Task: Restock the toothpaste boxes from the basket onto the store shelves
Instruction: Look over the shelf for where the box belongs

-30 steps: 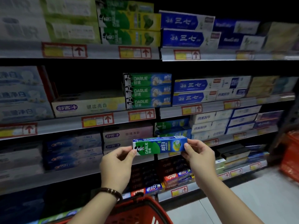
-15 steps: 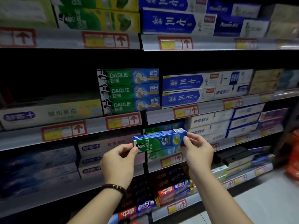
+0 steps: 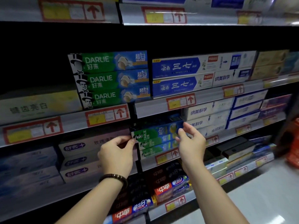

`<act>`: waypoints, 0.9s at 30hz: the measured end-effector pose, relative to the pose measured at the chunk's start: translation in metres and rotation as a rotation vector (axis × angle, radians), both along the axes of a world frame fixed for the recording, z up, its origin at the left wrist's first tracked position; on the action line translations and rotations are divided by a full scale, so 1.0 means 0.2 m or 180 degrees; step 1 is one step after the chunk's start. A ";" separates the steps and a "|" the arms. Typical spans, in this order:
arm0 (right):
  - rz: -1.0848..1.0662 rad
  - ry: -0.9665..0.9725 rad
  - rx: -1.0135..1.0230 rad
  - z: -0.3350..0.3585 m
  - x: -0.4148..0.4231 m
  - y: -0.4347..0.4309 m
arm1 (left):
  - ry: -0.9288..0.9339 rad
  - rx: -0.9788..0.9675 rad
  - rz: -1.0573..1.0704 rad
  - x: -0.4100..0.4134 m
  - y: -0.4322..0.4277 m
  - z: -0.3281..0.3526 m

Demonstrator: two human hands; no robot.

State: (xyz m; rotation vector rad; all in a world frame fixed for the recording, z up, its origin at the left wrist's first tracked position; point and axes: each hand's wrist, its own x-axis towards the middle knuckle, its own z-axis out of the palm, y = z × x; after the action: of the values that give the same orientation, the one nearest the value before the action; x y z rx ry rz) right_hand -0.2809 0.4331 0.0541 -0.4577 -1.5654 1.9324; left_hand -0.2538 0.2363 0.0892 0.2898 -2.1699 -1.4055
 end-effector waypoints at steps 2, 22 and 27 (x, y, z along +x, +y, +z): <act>0.0048 -0.0040 0.0082 0.00 -0.02 0.00 | -0.0026 -0.0025 0.0011 -0.02 0.01 -0.01; 0.0330 -0.0121 0.0828 -0.01 -0.02 0.01 | -0.0080 -0.0122 -0.0216 -0.03 0.10 -0.03; 0.0401 -0.0199 0.0882 0.00 -0.01 0.01 | -0.0161 -0.0088 -0.0279 -0.03 0.12 -0.02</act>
State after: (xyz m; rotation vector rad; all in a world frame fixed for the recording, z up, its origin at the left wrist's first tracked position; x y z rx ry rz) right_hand -0.2826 0.4344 0.0548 -0.3106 -1.9086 1.7680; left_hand -0.2595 0.2602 0.0845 0.2246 -2.2662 -1.4285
